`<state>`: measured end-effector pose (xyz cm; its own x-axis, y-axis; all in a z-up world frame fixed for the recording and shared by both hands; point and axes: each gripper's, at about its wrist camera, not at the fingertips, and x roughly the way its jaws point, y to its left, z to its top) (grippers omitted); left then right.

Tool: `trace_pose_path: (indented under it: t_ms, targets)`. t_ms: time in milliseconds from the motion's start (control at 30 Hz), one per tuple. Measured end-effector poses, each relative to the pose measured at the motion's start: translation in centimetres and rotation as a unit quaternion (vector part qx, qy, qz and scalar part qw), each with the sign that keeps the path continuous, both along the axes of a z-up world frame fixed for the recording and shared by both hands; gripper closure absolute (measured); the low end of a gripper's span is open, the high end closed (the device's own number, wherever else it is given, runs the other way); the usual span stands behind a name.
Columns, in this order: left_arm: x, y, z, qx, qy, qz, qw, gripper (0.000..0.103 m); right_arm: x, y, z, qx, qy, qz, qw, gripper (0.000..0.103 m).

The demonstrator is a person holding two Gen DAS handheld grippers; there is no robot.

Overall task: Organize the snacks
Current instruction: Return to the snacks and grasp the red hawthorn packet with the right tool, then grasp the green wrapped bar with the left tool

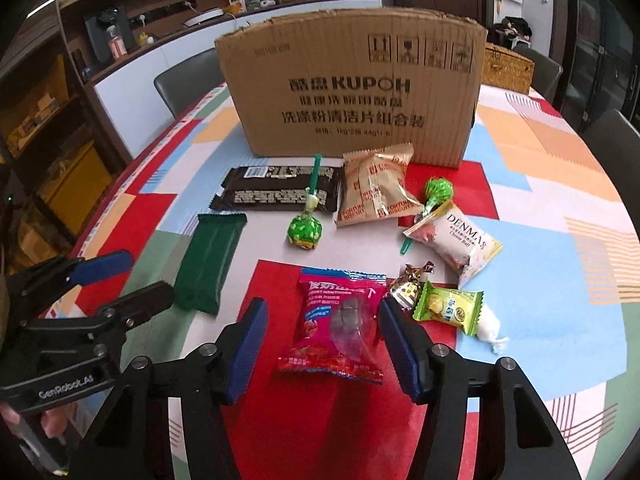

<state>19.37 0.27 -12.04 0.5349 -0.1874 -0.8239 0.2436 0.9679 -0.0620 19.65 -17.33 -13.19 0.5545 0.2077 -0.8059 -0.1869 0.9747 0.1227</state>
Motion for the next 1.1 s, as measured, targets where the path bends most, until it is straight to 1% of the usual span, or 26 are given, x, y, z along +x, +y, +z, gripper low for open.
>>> trace_pose_path:
  t_ms: [100, 133, 267, 433, 533, 600, 667, 733, 900, 1000, 1100]
  targets:
    - [1.1, -0.4, -0.6, 0.0, 0.006, 0.0, 1.0, 0.041, 0.5, 0.1, -0.6, 0.003, 0.008, 0.003, 1.0, 0.05]
    - [1.4, -0.5, -0.8, 0.0, 0.008, 0.0, 1.0, 0.041, 0.7, 0.1, -0.8, 0.002, 0.012, 0.002, 1.0, 0.054]
    - [2.6, -0.9, -1.8, 0.0, 0.018, 0.004, 0.9998, 0.041, 1.4, 0.1, -1.6, 0.0, 0.025, -0.001, 1.0, 0.061]
    - [4.1, -1.2, -2.8, 0.003, 0.028, 0.016, 0.9995, 0.042, 1.9, 0.4, -1.7, -0.008, 0.019, 0.002, 1.0, 0.061]
    - [4.7, -1.3, -3.2, 0.002, 0.037, 0.023, 0.999, 0.048, 2.3, 0.7, -1.8, -0.012, 0.016, 0.004, 1.0, 0.061]
    - [4.9, -1.3, -3.3, 0.006, 0.034, 0.025, 0.9991, 0.049, 2.5, 0.8, -1.9, -0.012, 0.015, 0.004, 1.0, 0.061]
    - [5.1, -1.3, -3.2, 0.004, 0.034, 0.027, 0.999, 0.055, 2.7, 1.0, -1.9, -0.013, 0.013, 0.006, 1.0, 0.061]
    - [5.2, -1.3, -3.3, 0.006, 0.034, 0.031, 0.9989, 0.058, 3.0, 1.3, -2.0, -0.013, 0.011, 0.006, 1.0, 0.061]
    - [4.7, -1.4, -3.3, 0.006, 0.031, 0.026, 0.9991, 0.059, 3.5, 1.6, -2.3, -0.013, 0.014, 0.007, 1.0, 0.061]
    - [4.4, -1.5, -3.2, 0.004, 0.03, 0.027, 0.9992, 0.06, 3.5, 1.9, -2.3, -0.018, 0.009, 0.009, 1.0, 0.065]
    - [4.1, -1.3, -3.0, -0.003, 0.031, 0.029, 0.9991, 0.06, 3.4, 2.1, -2.2, -0.015, 0.009, 0.011, 1.0, 0.067]
